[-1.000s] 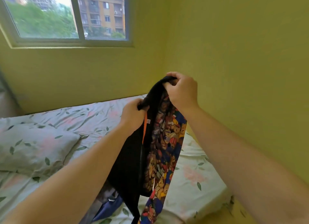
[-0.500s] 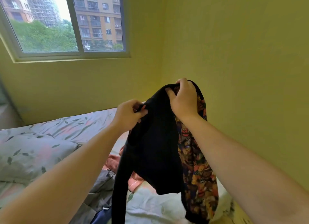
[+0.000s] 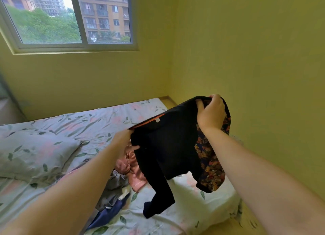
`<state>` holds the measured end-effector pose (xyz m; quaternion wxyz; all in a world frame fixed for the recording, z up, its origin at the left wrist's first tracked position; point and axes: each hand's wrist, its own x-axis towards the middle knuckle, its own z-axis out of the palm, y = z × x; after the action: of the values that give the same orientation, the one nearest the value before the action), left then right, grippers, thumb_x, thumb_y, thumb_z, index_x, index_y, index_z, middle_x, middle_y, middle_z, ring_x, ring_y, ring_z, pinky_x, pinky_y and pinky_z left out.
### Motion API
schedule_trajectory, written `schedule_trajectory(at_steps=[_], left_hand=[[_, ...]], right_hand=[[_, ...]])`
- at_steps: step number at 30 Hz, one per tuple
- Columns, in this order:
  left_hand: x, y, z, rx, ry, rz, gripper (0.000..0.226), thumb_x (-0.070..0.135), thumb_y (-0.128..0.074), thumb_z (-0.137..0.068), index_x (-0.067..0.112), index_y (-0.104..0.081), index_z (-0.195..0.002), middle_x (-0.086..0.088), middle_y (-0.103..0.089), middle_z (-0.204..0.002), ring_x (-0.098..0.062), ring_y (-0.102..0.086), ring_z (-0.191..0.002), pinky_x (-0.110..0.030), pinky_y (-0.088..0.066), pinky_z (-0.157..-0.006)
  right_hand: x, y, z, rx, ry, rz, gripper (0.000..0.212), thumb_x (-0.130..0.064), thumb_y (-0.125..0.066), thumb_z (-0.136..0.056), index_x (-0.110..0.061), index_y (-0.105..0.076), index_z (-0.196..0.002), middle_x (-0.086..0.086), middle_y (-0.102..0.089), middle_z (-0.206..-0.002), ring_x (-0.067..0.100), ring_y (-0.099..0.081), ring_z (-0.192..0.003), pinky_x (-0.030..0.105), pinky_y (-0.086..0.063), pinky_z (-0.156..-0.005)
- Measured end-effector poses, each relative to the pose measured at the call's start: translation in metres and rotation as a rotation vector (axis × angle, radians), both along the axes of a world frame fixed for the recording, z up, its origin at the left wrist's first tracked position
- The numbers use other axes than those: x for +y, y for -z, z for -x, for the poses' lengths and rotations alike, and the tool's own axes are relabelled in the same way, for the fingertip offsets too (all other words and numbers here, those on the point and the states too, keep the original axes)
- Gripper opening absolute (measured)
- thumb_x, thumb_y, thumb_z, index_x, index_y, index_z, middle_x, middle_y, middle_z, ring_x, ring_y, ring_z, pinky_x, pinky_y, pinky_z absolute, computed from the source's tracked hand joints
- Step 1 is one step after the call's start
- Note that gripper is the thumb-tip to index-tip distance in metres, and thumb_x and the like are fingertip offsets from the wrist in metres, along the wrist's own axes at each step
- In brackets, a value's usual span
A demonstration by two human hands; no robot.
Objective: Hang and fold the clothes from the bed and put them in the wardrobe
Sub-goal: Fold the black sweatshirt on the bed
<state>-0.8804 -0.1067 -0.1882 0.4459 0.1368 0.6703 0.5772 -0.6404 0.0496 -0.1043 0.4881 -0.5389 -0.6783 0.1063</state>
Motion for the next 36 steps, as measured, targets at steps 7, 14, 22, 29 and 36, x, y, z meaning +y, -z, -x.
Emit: schedule_trajectory(at_steps=[7,14,22,29,36], left_hand=[[0.021,-0.043,0.02,0.127,-0.051,-0.11,0.028,0.019,-0.048,-0.099,0.017,-0.068,-0.119,-0.011,-0.067,-0.121,-0.031,-0.065,-0.109,-0.053,-0.063,-0.071],[0.023,-0.066,0.021,0.264,-0.128,-0.126,0.025,0.04,-0.046,-0.09,0.031,-0.062,-0.107,0.0,-0.068,-0.113,-0.025,-0.065,-0.106,-0.045,-0.06,-0.082],[-0.023,-0.049,0.066,1.274,0.05,0.032,0.061,0.072,-0.07,-0.071,0.026,-0.056,-0.108,0.007,-0.054,-0.109,-0.014,-0.051,-0.102,-0.034,-0.045,-0.088],[-0.063,-0.052,0.087,1.561,0.302,0.499,0.016,0.004,-0.053,-0.086,0.014,-0.065,-0.089,-0.012,-0.067,-0.1,-0.032,-0.061,-0.092,-0.043,-0.054,-0.08],[-0.076,-0.059,0.088,1.347,0.341,0.455,0.019,0.024,-0.057,-0.096,0.019,-0.069,-0.082,-0.009,-0.072,-0.093,-0.031,-0.064,-0.087,-0.041,-0.053,-0.085]], right_hand=[[0.025,0.013,-0.003,0.076,-0.044,0.181,0.049,-0.048,-0.055,-0.099,-0.012,-0.046,-0.13,0.004,-0.057,-0.12,0.021,-0.055,-0.095,0.034,-0.045,-0.07],[0.041,0.021,0.013,0.255,-0.048,0.37,0.049,-0.048,-0.052,-0.101,-0.01,-0.044,-0.131,-0.011,-0.046,-0.082,0.005,-0.045,-0.065,0.025,-0.033,-0.05],[0.03,0.033,0.012,-0.005,-0.208,0.275,0.039,-0.051,-0.046,-0.102,-0.013,-0.041,-0.109,-0.006,-0.05,-0.079,0.012,-0.049,-0.062,0.031,-0.031,-0.047],[0.02,0.045,0.015,-0.219,-0.324,0.291,0.042,-0.058,-0.049,-0.099,-0.016,-0.046,-0.1,-0.003,-0.055,-0.081,0.016,-0.054,-0.068,0.033,-0.036,-0.052],[0.014,0.042,0.028,-0.256,-0.348,0.383,0.049,-0.059,-0.048,-0.098,-0.011,-0.053,-0.097,0.003,-0.06,-0.082,0.023,-0.058,-0.072,0.033,-0.034,-0.052]])
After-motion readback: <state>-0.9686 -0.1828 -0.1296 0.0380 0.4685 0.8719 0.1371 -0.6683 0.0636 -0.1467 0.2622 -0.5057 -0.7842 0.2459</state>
